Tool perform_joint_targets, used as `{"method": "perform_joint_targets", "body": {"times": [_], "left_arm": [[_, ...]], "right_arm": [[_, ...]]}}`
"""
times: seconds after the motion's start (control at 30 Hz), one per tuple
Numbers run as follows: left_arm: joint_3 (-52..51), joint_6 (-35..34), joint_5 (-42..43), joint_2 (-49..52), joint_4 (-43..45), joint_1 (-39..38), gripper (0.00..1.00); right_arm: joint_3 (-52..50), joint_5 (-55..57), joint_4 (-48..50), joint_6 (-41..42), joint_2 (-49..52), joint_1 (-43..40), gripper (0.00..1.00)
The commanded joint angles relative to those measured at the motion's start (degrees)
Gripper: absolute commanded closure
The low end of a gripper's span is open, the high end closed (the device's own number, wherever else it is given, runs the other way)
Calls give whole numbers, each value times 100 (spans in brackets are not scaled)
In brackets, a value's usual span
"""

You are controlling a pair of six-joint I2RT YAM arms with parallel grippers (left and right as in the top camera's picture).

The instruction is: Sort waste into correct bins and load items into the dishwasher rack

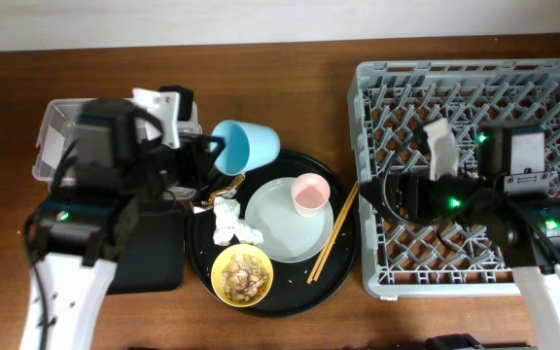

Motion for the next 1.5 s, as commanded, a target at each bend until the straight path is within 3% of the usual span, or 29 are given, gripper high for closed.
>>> {"method": "perform_joint_targets", "body": {"times": [0.0, 0.03, 0.13, 0.33, 0.5, 0.53, 0.57, 0.6, 0.63, 0.73, 0.8, 0.87, 1.03, 1.1, 1.17, 1.3, 1.4, 1.43, 1.47], "left_arm": [[70, 205, 4572, -378, 883, 831, 100], [70, 205, 5145, -363, 1095, 824, 100], [70, 205, 5593, -365, 1130, 761, 100], [70, 205, 5528, -365, 1237, 157, 100], [70, 205, 5508, -365, 1279, 107, 100], [70, 205, 5508, -365, 1279, 107, 70], [70, 205, 5508, -365, 1279, 109, 17], [70, 205, 5362, -365, 1276, 109, 0], [70, 205, 5211, -365, 1276, 114, 0], [70, 205, 4297, -365, 1274, 125, 0], [70, 205, 4275, -365, 1274, 122, 0], [70, 205, 4234, -365, 1274, 122, 0], [68, 205, 4192, -365, 1040, 122, 0], [68, 205, 4192, -365, 957, 122, 0], [68, 205, 4190, -365, 776, 122, 0], [68, 208, 4190, -365, 680, 120, 0], [68, 662, 2835, -365, 280, -28, 0], [57, 745, 1008, -352, -302, -457, 0], [33, 745, 197, -350, -490, -680, 0]], "right_arm": [[90, -3495, 1233, -608, -28, 26, 13], [90, -3958, 1561, -577, -28, 28, 13], [90, -4454, 2522, 90, -24, 153, 13], [90, -3856, 3851, 835, -24, 1668, 13], [90, -3547, 3875, 833, 2, 2159, 47], [90, -3460, 3869, 833, -9, 2122, 48], [90, -3185, 3792, 831, -96, 1991, 47], [90, -2828, 3560, 828, -302, 1663, 48], [90, -2533, 3289, 826, -514, 1309, 48], [90, -17, 551, 807, -1589, -1019, 48], [90, 1587, -879, 809, -1576, -1707, 48], [90, 2452, -1561, 809, -1113, -1740, 47], [87, 2391, -1845, 695, 1443, -1727, 47], [74, 2415, -1996, 501, 2315, -1266, 47], [74, 2778, -1869, 785, 2500, -789, 26], [203, 3141, -1718, 1023, 2387, -721, 18], [813, 2312, -1711, 557, 1714, -721, 18], [1117, 1998, -1639, 490, 1296, -721, 18], [1233, 1921, -1565, 483, 1093, -721, 18]]}}
